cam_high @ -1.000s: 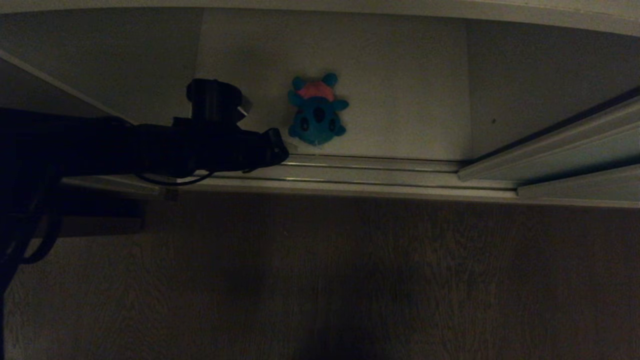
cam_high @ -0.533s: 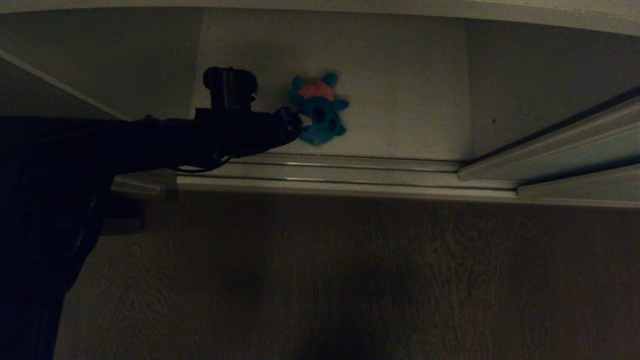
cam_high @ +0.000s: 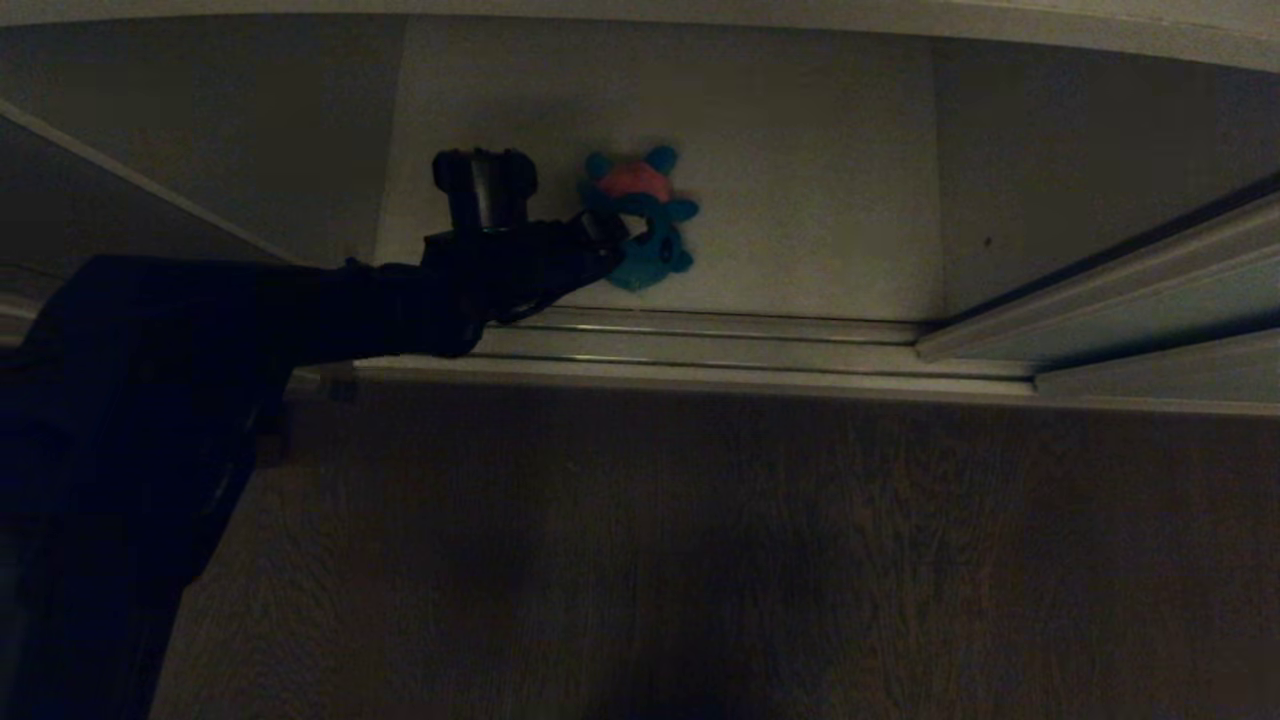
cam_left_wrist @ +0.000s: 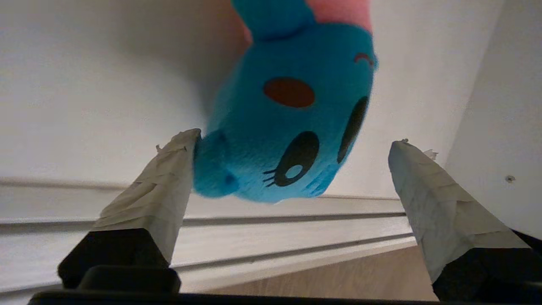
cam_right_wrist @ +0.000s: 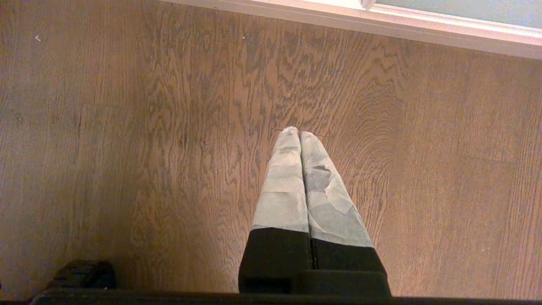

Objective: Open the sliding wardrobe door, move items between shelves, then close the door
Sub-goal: Place the blue doll on the higher shelf

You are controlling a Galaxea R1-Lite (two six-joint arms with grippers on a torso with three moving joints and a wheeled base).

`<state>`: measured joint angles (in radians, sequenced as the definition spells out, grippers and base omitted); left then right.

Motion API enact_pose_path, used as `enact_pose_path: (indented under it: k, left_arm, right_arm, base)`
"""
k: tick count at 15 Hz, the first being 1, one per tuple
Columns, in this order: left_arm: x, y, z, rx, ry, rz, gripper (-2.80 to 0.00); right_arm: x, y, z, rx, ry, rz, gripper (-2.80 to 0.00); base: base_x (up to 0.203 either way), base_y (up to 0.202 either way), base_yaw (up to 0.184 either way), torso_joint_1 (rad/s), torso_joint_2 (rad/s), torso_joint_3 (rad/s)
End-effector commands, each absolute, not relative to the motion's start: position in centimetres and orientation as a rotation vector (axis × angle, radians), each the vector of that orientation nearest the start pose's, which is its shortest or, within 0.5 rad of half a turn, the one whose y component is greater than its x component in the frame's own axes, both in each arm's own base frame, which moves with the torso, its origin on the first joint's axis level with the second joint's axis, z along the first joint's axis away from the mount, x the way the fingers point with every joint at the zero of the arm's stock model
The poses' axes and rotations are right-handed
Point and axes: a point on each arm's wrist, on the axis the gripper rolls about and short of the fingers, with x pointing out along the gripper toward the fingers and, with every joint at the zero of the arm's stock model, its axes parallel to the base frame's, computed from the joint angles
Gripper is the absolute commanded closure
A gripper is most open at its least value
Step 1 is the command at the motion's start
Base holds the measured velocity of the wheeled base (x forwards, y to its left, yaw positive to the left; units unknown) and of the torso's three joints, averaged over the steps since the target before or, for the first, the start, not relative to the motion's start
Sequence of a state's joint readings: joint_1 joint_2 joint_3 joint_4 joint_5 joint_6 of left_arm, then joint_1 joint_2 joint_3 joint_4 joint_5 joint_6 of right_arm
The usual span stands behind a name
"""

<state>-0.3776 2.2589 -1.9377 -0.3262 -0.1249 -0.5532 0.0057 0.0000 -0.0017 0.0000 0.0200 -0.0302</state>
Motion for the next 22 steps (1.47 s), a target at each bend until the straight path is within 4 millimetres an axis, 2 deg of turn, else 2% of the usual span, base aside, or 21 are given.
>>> enact_pose_path:
  k: [1, 5, 6, 10, 13, 15, 18, 21, 22]
  left_arm:
    - [45.4, -18.9, 23.2, -0.539, 0.151, -0.498, -2.80]
    - [46.7, -19.5, 21.4, -0.521, 0.067, -0.514, -2.80]
    - [46.7, -19.6, 21.5, -0.521, 0.047, -0.517, 0.00]
    - [46.8, -19.4, 22.1, -0.528, -0.041, -0.497, 0.00]
    - [47.3, -19.6, 21.0, -0.479, -0.052, -0.481, 0.00]
    - [46.8, -19.3, 22.1, -0.476, -0.058, -0.477, 0.00]
    - [43.6, -18.1, 25.8, -0.429, 0.009, -0.458, 0.00]
    - [38.5, -16.1, 27.9, -0.369, 0.109, -0.437, 0.00]
    - [36.2, -15.1, 28.5, -0.347, 0.128, -0.434, 0.00]
  right_arm:
    - [-2.3, 0.0, 7.6, -0.031, -0.005, 0.026, 0.00]
    - [-2.3, 0.0, 7.6, -0.031, -0.005, 0.026, 0.00]
    - [-2.3, 0.0, 7.6, -0.031, -0.005, 0.026, 0.00]
    - [-2.3, 0.0, 7.6, -0.031, -0.005, 0.027, 0.00]
    - [-2.3, 0.0, 7.6, -0.031, -0.005, 0.026, 0.00]
    - [-2.3, 0.0, 7.6, -0.031, -0.005, 0.026, 0.00]
    - [-2.3, 0.0, 7.6, -0.031, -0.005, 0.026, 0.00]
    - [-2.3, 0.0, 7.6, -0.031, -0.005, 0.026, 0.00]
    - [-2.3, 0.0, 7.6, -0.031, -0.005, 0.027, 0.00]
  base:
    - [0.000, 0.000, 0.000, 0.000, 0.00, 0.000]
    - [0.000, 0.000, 0.000, 0.000, 0.00, 0.000]
    - [0.000, 0.000, 0.000, 0.000, 0.00, 0.000]
    - [0.000, 0.000, 0.000, 0.000, 0.00, 0.000]
    - [0.000, 0.000, 0.000, 0.000, 0.00, 0.000]
    - [0.000, 0.000, 0.000, 0.000, 0.00, 0.000]
    - [0.000, 0.000, 0.000, 0.000, 0.00, 0.000]
    - [0.000, 0.000, 0.000, 0.000, 0.00, 0.000]
    - [0.000, 0.000, 0.000, 0.000, 0.00, 0.000]
